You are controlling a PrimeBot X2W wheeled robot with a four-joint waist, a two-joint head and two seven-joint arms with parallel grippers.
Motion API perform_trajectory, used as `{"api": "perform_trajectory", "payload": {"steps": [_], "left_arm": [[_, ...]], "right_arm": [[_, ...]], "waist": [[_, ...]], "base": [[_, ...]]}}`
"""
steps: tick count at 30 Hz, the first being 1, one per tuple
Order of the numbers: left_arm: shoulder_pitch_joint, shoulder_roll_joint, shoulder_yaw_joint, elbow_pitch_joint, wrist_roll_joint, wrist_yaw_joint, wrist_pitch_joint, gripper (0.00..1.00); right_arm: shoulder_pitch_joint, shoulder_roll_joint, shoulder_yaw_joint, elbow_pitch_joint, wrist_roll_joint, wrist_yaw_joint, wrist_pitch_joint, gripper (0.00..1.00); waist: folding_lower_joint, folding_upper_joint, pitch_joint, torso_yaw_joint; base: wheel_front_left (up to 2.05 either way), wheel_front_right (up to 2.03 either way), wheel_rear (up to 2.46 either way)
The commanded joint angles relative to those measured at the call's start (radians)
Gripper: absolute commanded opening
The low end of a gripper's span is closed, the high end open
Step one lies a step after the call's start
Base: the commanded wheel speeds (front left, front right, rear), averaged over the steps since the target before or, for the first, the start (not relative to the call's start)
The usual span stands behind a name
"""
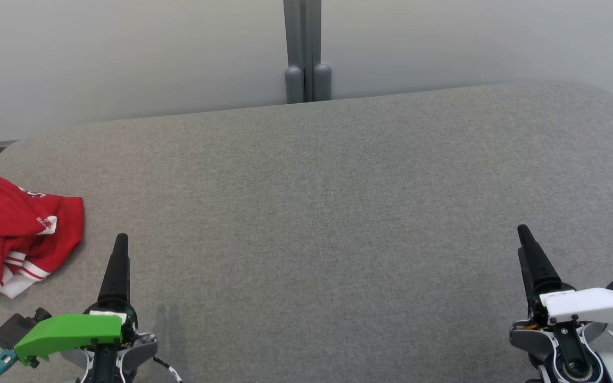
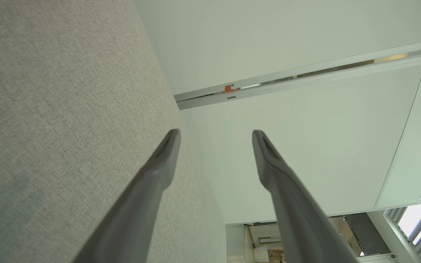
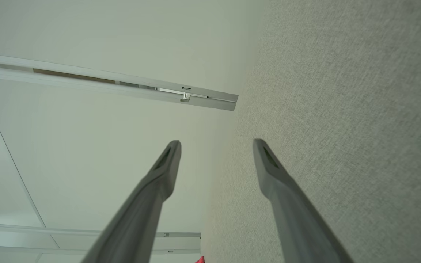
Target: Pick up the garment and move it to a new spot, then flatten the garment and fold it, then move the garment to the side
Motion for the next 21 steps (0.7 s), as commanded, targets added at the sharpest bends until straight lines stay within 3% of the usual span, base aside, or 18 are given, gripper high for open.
{"api": "perform_trajectory", "payload": {"steps": [1, 21], "left_arm": [[-0.036, 0.009, -0.001, -0.023, 0.047, -0.002, -0.012, 1.0], [-0.039, 0.022, -0.053, -0.069, 0.441, -0.004, -0.087, 1.0]], "right_arm": [[-0.028, -0.011, 0.001, -0.029, -0.058, 0.0, -0.013, 1.0], [-0.022, -0.035, 0.035, -0.082, -0.493, 0.0, -0.087, 1.0]], "waist": [[0.0, -0.0001, 0.0, 0.0], [0.0, -0.0001, -0.003, -0.001]], "base": [[0.0, 0.0, 0.0], [0.0, 0.0, 0.0]]}}
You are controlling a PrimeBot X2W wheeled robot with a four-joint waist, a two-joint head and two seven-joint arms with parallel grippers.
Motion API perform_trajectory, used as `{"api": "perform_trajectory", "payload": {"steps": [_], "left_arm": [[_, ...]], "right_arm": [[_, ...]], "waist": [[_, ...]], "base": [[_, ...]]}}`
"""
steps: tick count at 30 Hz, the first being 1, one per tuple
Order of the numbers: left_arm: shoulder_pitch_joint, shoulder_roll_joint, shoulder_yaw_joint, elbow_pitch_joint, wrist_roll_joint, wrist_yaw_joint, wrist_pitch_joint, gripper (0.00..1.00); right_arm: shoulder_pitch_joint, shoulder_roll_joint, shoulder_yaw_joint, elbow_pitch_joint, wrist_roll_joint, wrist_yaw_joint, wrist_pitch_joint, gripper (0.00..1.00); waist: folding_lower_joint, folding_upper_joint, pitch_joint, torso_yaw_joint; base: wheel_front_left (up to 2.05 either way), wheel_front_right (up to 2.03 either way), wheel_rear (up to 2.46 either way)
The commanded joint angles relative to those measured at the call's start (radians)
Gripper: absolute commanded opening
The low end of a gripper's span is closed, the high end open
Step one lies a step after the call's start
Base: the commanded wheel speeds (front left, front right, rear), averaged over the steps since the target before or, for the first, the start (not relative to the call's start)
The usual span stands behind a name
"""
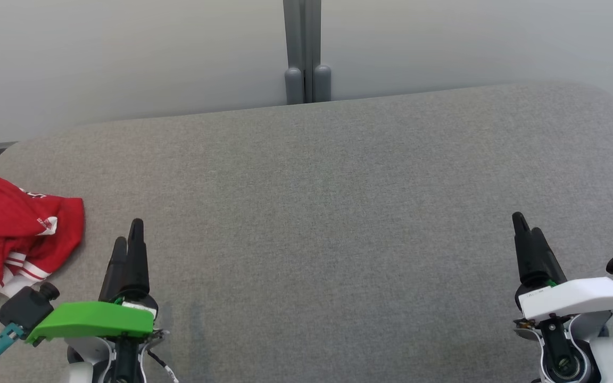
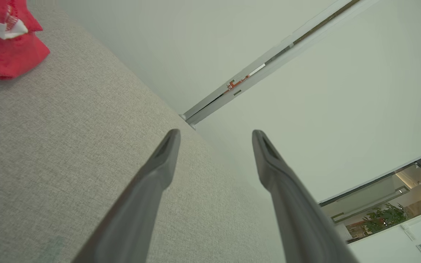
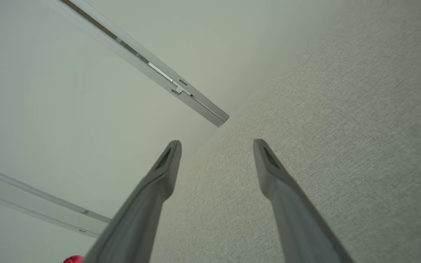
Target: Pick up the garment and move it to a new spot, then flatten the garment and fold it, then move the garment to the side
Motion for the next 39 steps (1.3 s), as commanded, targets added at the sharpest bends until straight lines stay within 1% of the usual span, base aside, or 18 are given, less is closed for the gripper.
{"api": "perform_trajectory", "payload": {"steps": [1, 9, 17, 31, 39], "left_arm": [[-0.029, 0.014, -0.006, -0.016, 0.04, -0.004, -0.012, 1.0], [-0.033, 0.021, -0.022, -0.003, 0.166, -0.004, -0.038, 1.0], [-0.04, 0.013, -0.024, 0.012, 0.282, -0.005, -0.063, 1.0], [-0.046, 0.013, -0.04, 0.041, 0.436, -0.005, -0.101, 1.0], [-0.05, 0.007, -0.04, 0.057, 0.501, -0.005, -0.12, 1.0]], "right_arm": [[-0.021, -0.011, 0.005, -0.02, -0.042, 0.0, -0.011, 1.0], [-0.02, -0.019, 0.017, -0.036, -0.17, 0.0, -0.025, 1.0], [-0.017, -0.018, 0.019, -0.052, -0.284, 0.0, -0.032, 1.0], [-0.007, -0.013, 0.03, -0.066, -0.439, 0.0, -0.037, 1.0], [-0.005, -0.005, 0.026, -0.066, -0.51, 0.0, -0.033, 1.0]], "waist": [[0.0, 0.0, 0.0, 0.0], [0.0, 0.0, -0.002, -0.001], [0.0, 0.0, -0.003, 0.0], [0.0, 0.0, -0.004, -0.001], [0.0, 0.0, -0.004, -0.001]], "base": [[0.0, 0.0, 0.0], [0.0, 0.0, 0.0], [0.0, 0.0, 0.0], [0.0, 0.0, 0.0], [0.0, 0.0, 0.0]]}}
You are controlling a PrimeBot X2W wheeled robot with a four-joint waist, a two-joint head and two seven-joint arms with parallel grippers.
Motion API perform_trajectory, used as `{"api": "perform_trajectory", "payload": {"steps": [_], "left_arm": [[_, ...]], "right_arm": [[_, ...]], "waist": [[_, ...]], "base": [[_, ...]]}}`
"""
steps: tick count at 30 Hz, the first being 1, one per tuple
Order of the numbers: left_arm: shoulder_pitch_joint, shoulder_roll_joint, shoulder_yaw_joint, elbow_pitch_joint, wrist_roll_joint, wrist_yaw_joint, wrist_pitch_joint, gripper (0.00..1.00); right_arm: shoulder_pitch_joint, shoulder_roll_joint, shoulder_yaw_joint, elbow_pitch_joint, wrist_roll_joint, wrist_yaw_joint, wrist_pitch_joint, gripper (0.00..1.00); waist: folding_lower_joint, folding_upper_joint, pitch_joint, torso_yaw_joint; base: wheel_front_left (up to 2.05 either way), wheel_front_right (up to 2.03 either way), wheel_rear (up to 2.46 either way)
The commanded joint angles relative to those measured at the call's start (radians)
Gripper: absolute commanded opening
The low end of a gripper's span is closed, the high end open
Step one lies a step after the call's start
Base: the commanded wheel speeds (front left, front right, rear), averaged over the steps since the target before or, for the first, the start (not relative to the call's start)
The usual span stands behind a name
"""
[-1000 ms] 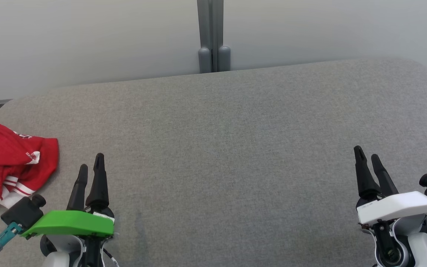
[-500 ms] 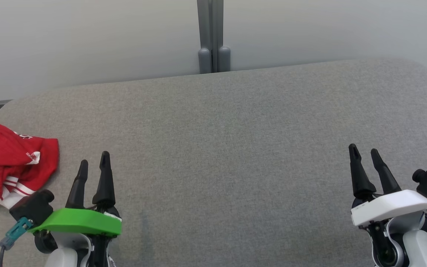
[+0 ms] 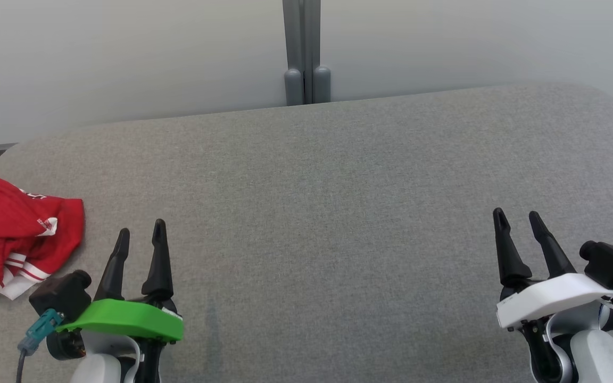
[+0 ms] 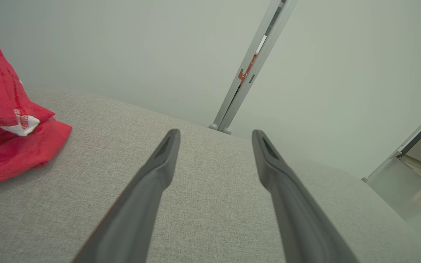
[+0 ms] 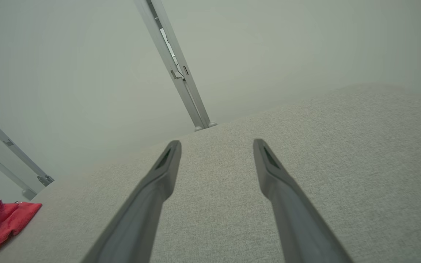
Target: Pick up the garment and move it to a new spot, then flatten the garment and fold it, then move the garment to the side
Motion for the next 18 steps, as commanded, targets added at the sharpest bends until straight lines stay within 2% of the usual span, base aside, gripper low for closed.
{"api": "perform_trajectory", "payload": {"steps": [1, 18], "left_arm": [[-0.024, 0.0, 0.002, -0.001, 0.024, -0.004, -0.008, 1.0], [-0.029, -0.003, 0.008, 0.049, 0.185, -0.005, -0.047, 1.0]], "right_arm": [[-0.005, -0.002, -0.003, -0.01, -0.025, 0.0, -0.004, 1.0], [0.008, 0.01, -0.004, -0.016, -0.161, 0.0, -0.02, 1.0]], "waist": [[0.0, -0.0001, 0.0, 0.0], [0.0, -0.0001, 0.0, -0.008]], "base": [[0.0, 0.0, 0.0], [0.0, 0.0, 0.0]]}}
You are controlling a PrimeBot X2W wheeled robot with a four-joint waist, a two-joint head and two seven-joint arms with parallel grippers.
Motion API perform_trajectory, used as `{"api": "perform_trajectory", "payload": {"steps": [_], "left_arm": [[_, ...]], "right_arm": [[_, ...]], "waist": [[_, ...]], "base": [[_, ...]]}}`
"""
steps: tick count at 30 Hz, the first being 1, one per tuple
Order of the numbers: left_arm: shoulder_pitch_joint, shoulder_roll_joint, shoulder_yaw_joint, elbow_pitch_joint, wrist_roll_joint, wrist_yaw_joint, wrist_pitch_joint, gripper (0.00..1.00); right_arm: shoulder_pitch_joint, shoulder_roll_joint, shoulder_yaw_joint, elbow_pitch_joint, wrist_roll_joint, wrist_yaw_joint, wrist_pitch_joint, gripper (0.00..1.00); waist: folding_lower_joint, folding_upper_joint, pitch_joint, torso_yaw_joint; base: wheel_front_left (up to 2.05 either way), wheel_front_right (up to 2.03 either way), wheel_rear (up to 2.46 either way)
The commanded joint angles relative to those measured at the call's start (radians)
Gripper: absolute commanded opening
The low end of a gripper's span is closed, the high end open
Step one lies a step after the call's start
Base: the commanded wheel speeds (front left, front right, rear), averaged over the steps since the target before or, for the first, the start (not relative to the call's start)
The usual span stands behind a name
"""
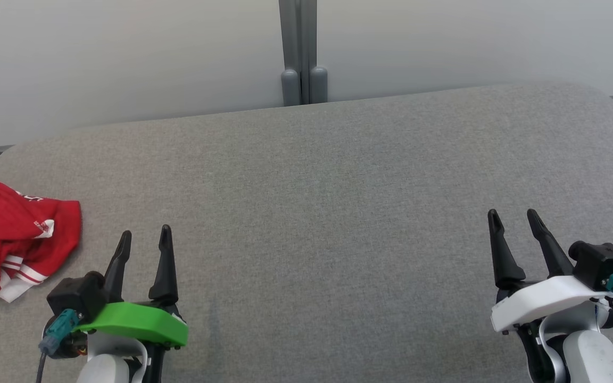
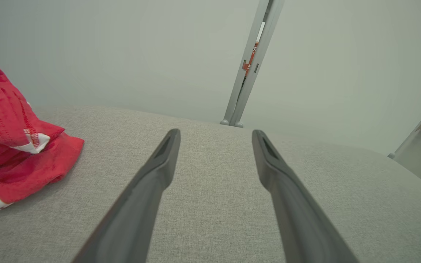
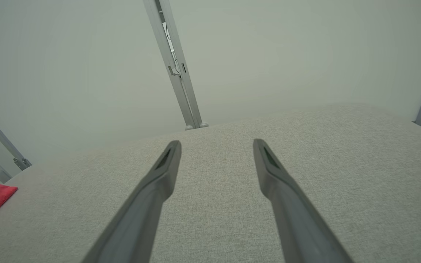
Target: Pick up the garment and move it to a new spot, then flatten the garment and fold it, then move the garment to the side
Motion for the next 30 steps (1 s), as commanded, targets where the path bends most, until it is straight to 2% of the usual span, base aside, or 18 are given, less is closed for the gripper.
{"api": "perform_trajectory", "payload": {"steps": [1, 23, 30], "left_arm": [[-0.021, 0.001, 0.005, 0.002, 0.028, -0.004, -0.011, 1.0], [-0.03, -0.008, 0.02, 0.066, 0.182, -0.005, -0.054, 1.0], [-0.031, -0.01, 0.027, 0.081, 0.204, -0.005, -0.059, 1.0]], "right_arm": [[0.007, -0.001, -0.001, -0.01, -0.027, 0.0, -0.011, 1.0], [0.02, 0.013, 0.01, -0.021, -0.148, 0.0, -0.036, 1.0], [0.022, 0.017, 0.003, -0.018, -0.144, 0.0, -0.042, 1.0]], "waist": [[0.0, 0.0, 0.0, 0.0], [0.0, 0.0, 0.0, 0.002], [0.0, 0.0, 0.001, 0.002]], "base": [[0.0, 0.0, 0.0], [0.0, 0.0, 0.0], [0.0, 0.0, 0.0]]}}
